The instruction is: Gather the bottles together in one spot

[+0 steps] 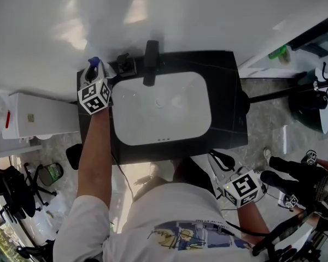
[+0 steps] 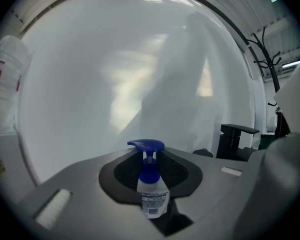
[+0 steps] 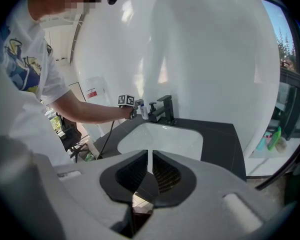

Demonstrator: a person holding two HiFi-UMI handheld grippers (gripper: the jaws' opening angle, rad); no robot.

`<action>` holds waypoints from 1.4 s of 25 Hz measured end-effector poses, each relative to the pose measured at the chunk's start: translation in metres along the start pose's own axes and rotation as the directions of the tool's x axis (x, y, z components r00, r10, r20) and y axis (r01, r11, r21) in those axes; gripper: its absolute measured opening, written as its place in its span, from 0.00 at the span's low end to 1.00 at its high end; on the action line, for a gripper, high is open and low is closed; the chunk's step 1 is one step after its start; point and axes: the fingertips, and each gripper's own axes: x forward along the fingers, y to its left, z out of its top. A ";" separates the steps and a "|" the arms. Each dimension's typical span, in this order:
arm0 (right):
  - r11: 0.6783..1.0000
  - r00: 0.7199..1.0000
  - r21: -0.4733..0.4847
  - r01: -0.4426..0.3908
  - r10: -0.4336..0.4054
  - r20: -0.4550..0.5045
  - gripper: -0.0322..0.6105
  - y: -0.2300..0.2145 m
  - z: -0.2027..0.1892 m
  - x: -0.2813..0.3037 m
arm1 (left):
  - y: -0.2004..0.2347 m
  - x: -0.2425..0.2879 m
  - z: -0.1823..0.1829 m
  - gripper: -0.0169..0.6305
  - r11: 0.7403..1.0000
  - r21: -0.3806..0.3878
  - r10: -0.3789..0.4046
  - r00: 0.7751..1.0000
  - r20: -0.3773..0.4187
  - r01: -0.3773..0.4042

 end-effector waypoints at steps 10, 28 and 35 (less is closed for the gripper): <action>1.000 0.999 -0.001 0.002 -0.002 0.038 0.10 0.013 0.005 -0.005 | -0.015 -0.030 -0.007 0.35 0.994 0.068 -0.078 0.995 -0.056 0.081; 0.994 0.989 -0.097 0.049 -0.035 0.144 0.05 0.093 0.027 -0.020 | -0.126 -0.309 0.028 0.03 0.848 0.060 -0.509 0.841 -0.183 0.526; 0.994 0.987 -0.102 0.045 -0.028 0.160 0.05 0.135 0.027 -0.023 | -0.154 -0.387 0.011 0.03 0.741 0.066 -0.629 0.724 -0.283 0.669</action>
